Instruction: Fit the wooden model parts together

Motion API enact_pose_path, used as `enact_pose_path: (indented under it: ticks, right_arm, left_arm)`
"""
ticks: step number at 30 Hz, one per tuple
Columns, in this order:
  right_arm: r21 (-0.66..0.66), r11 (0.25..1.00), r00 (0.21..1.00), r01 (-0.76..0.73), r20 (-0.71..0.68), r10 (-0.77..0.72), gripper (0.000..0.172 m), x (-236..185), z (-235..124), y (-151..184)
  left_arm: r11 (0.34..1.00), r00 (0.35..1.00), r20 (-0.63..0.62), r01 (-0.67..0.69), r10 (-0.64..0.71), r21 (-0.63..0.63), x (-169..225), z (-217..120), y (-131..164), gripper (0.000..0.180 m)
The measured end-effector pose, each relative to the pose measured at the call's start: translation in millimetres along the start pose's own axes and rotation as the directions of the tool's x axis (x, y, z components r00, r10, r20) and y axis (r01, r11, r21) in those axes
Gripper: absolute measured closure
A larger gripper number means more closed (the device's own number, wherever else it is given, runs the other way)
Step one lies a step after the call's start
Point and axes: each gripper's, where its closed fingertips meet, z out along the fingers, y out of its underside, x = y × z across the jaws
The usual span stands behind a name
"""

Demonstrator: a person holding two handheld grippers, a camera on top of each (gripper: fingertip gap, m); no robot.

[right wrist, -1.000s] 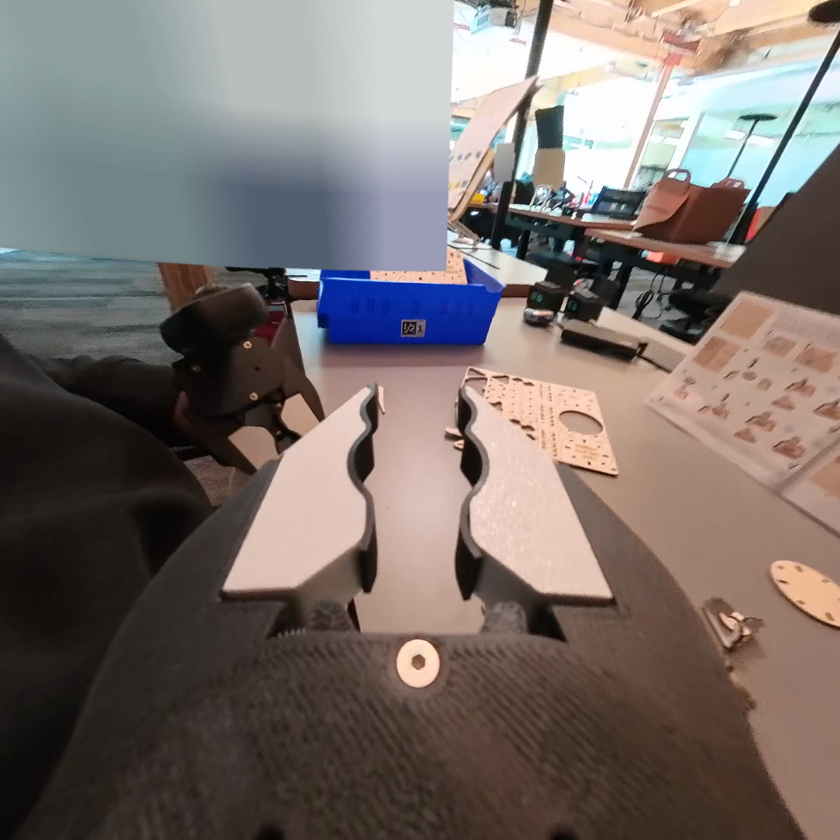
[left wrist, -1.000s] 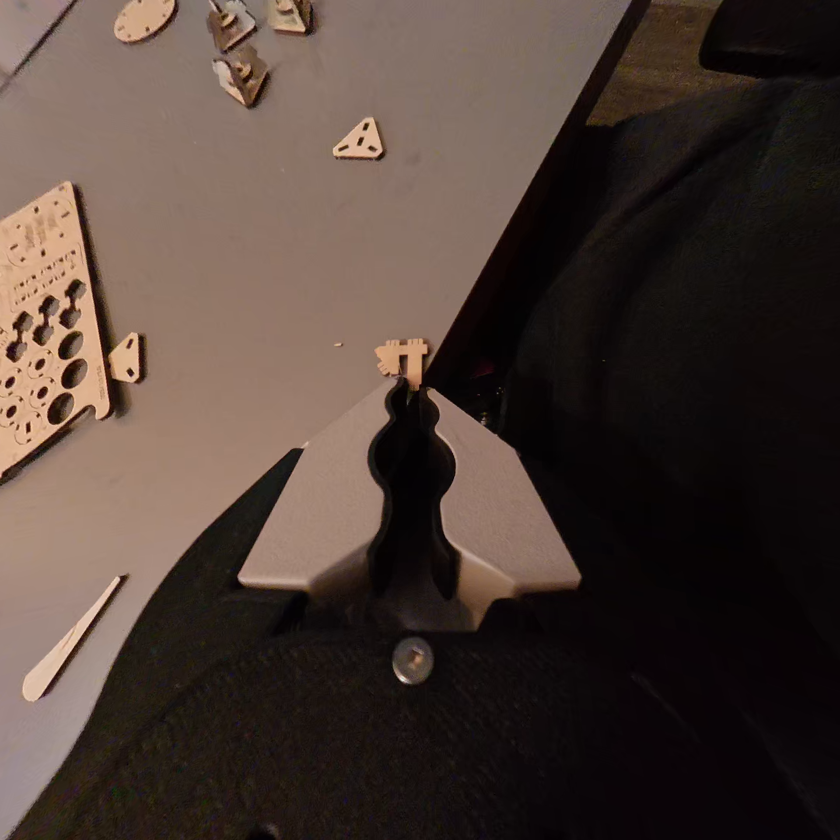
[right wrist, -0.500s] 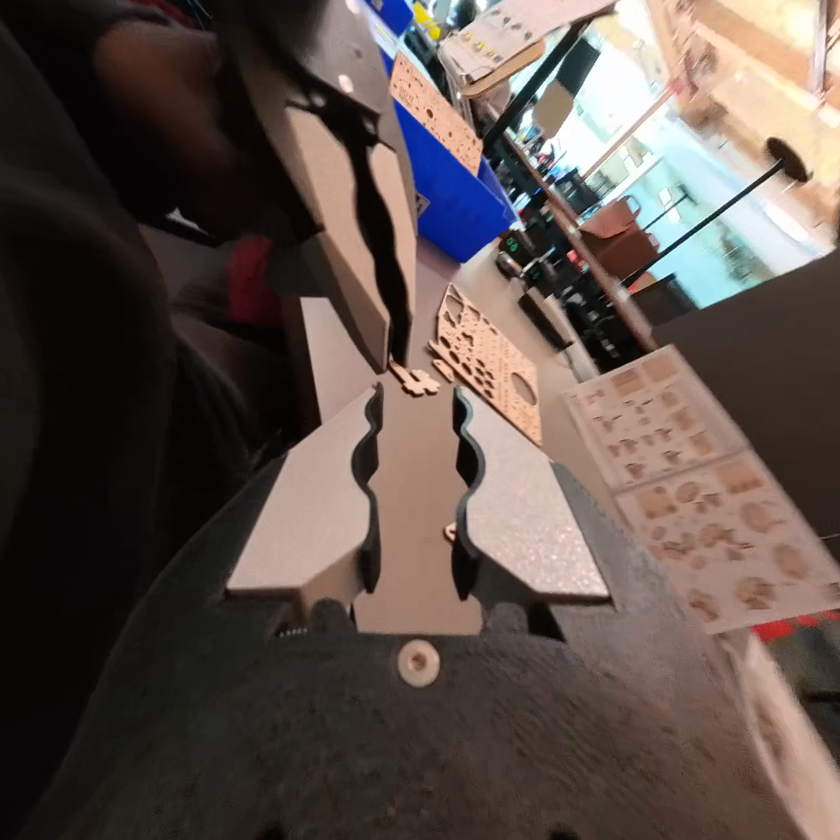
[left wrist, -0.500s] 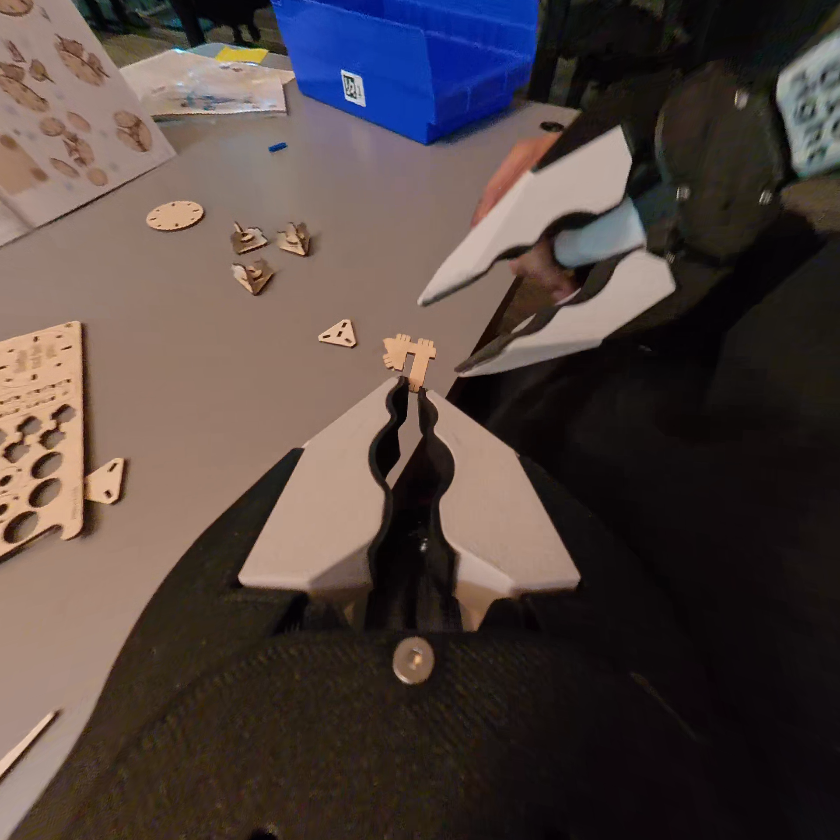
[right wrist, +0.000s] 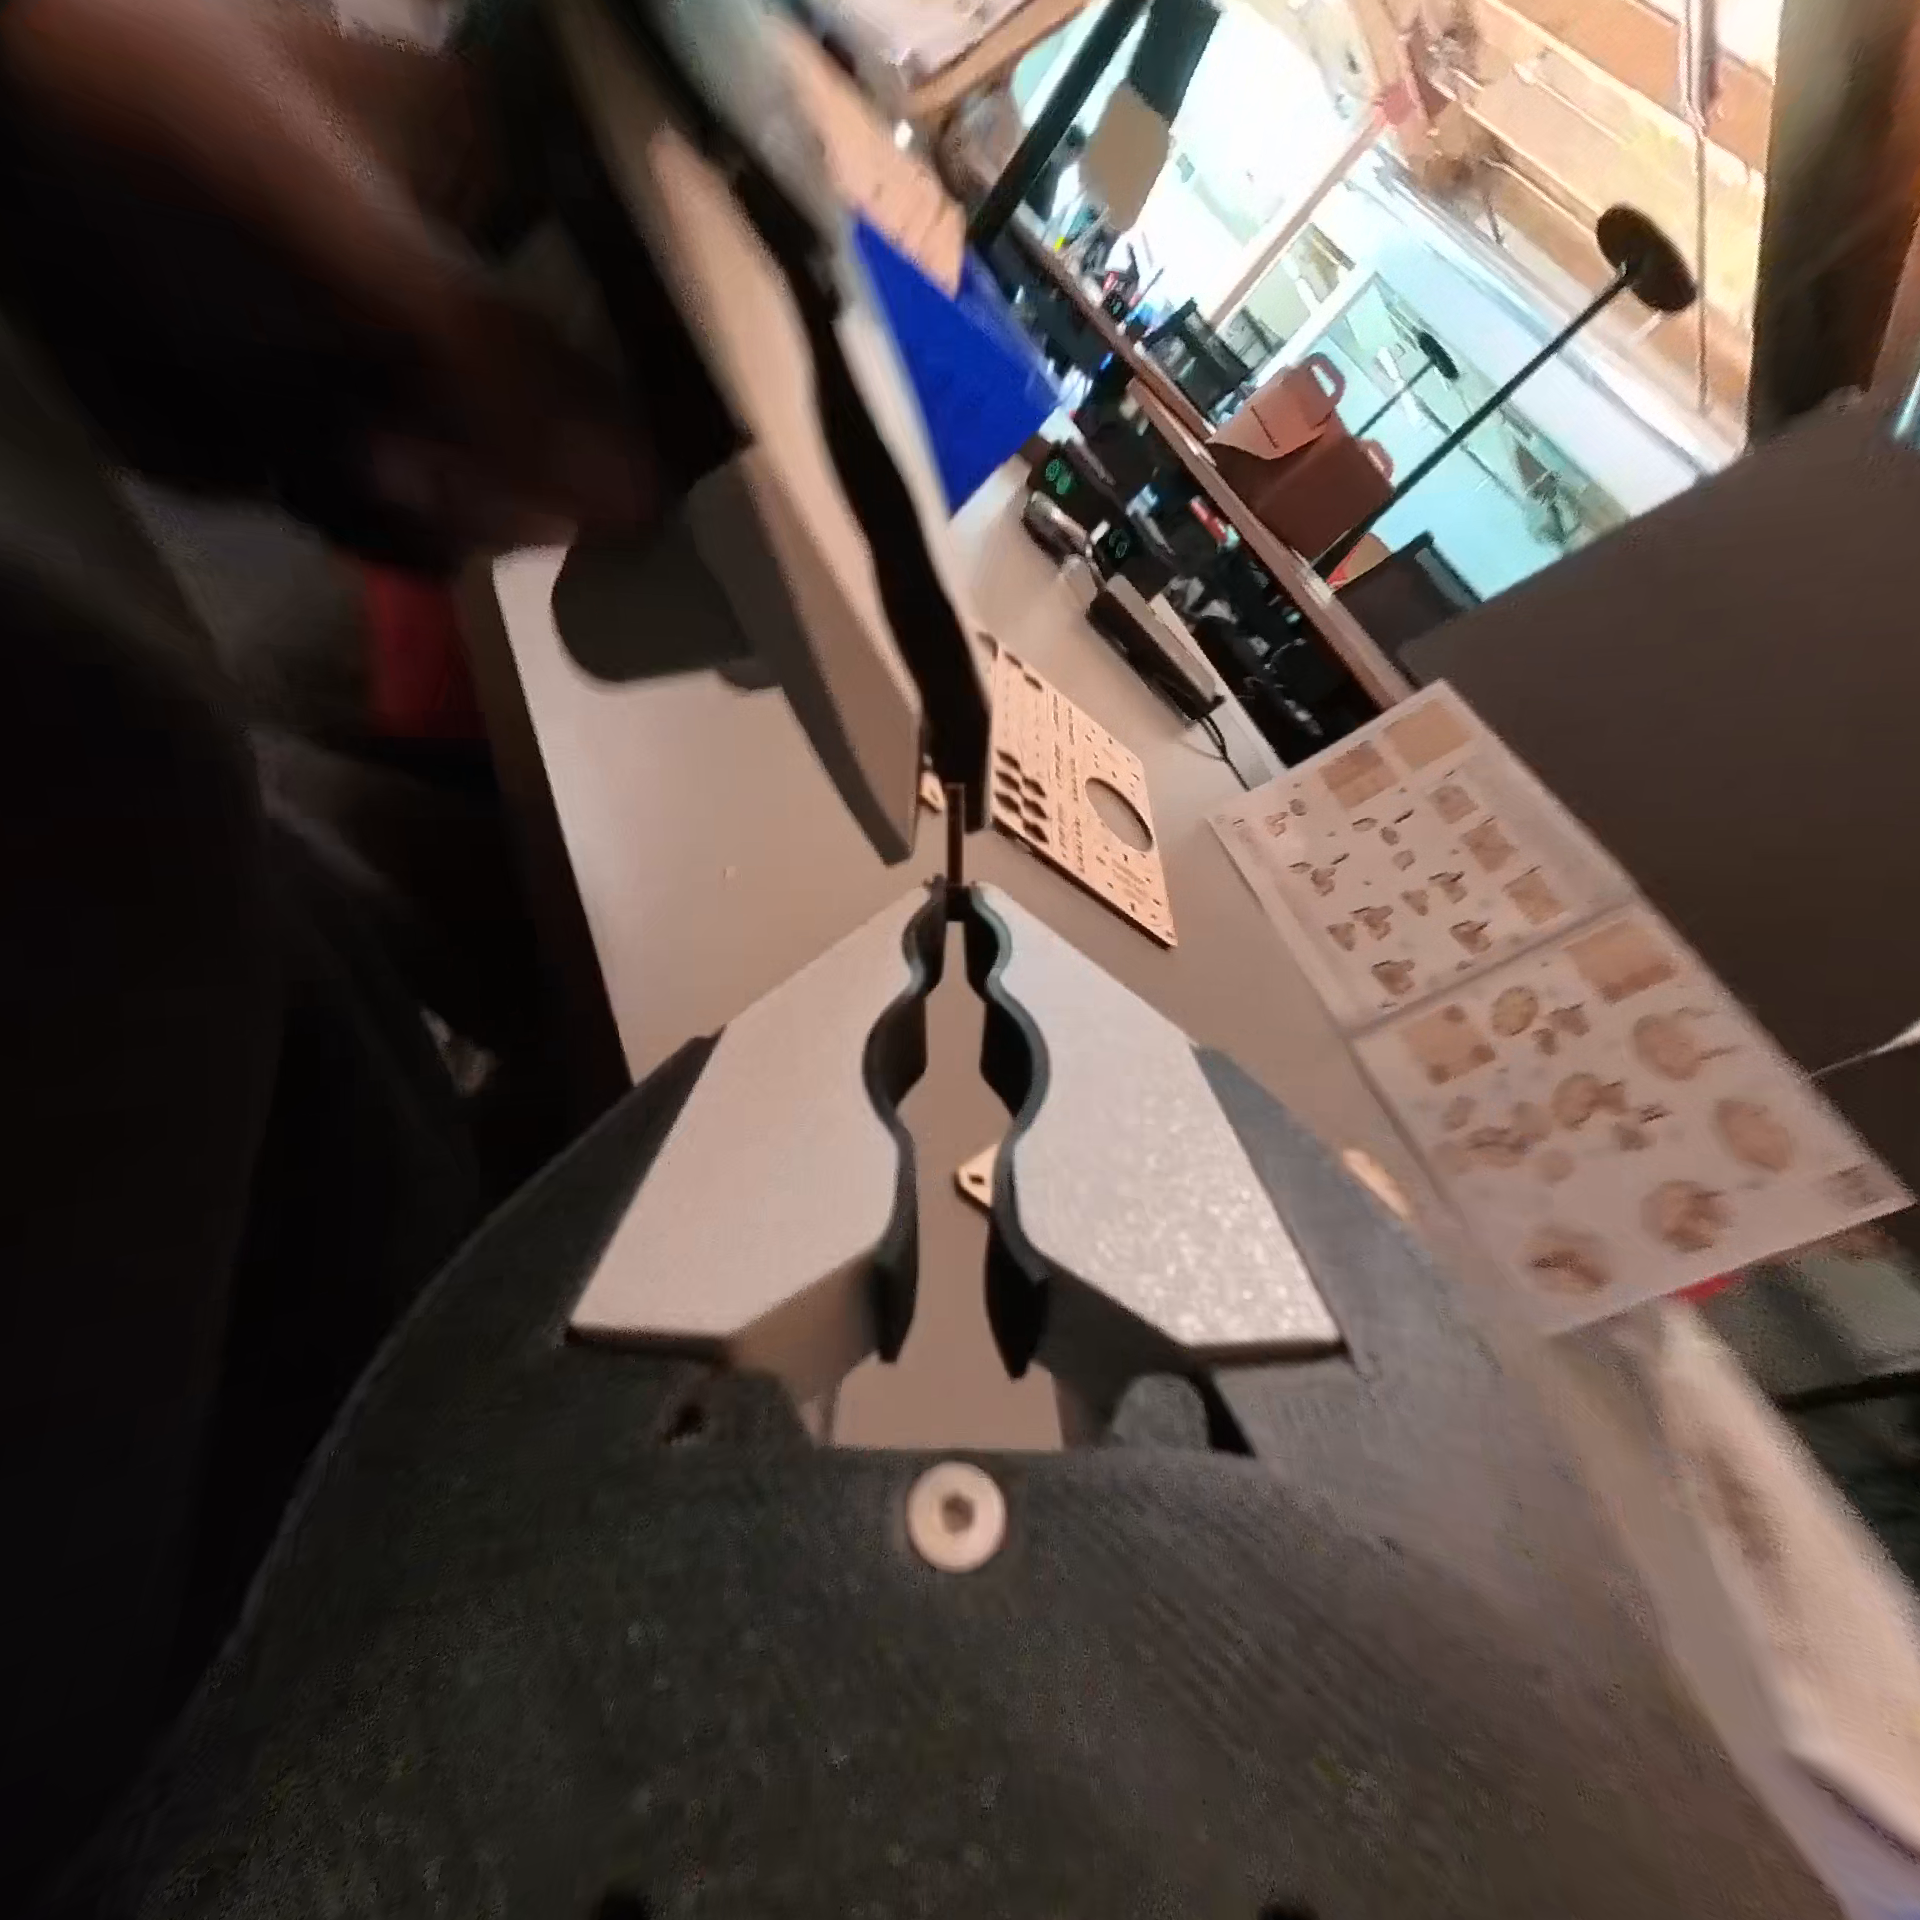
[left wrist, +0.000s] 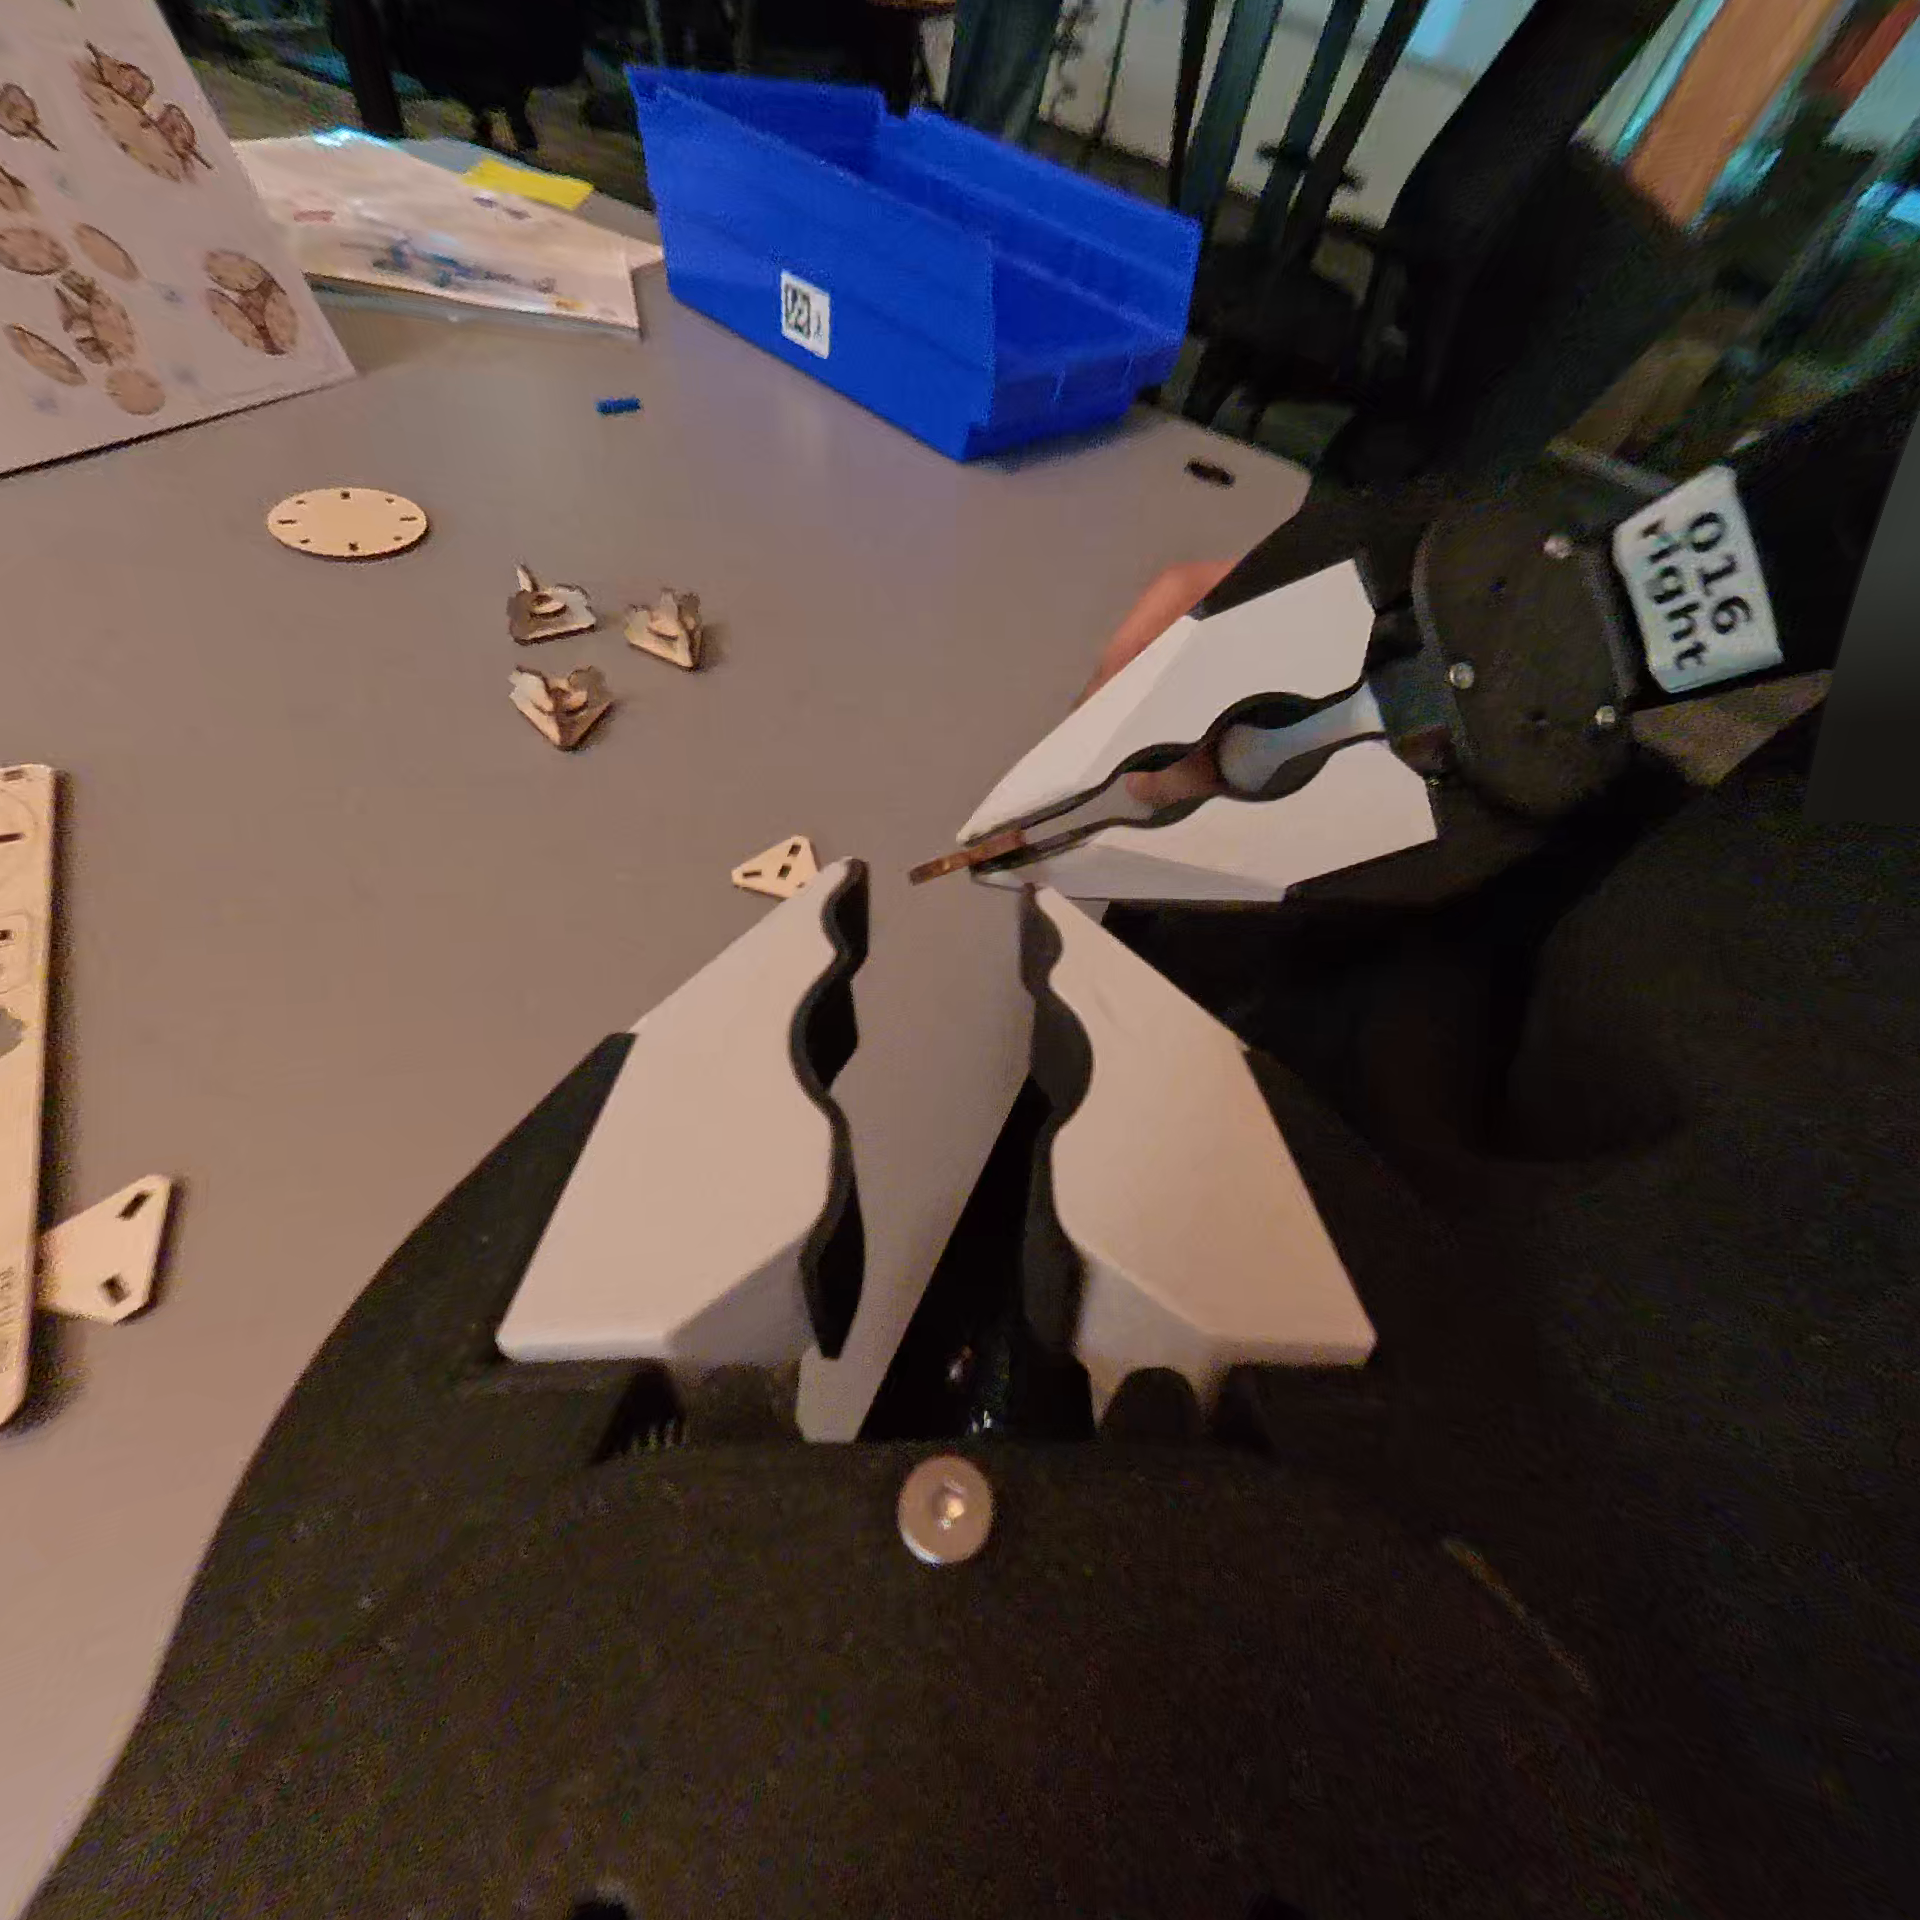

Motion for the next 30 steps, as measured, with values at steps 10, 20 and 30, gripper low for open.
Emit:
enact_pose_path:
  ticks: [10,20,30]
  right_arm:
    - [0.116,0.774,0.772,-0.623,0.251,0.584,0.171,17.4,-12.4,-8.1]
    - [0.009,0.800,0.794,-0.600,0.128,0.594,0.167,30.4,-5.0,27.6]
    - [-0.088,0.728,0.730,-0.680,0.002,0.683,0.162,50.0,0.3,54.2]
  left_arm:
    - [0.929,0.851,-0.431,0.364,-0.300,0.072,10.1,13.7,-18.1,0.180]
    - [0.953,0.881,-0.365,0.293,-0.300,-0.077,-19.6,38.4,-2.9,0.180]
    - [0.948,0.865,-0.394,0.313,-0.311,-0.062,-36.9,44.2,-6.3,0.180]
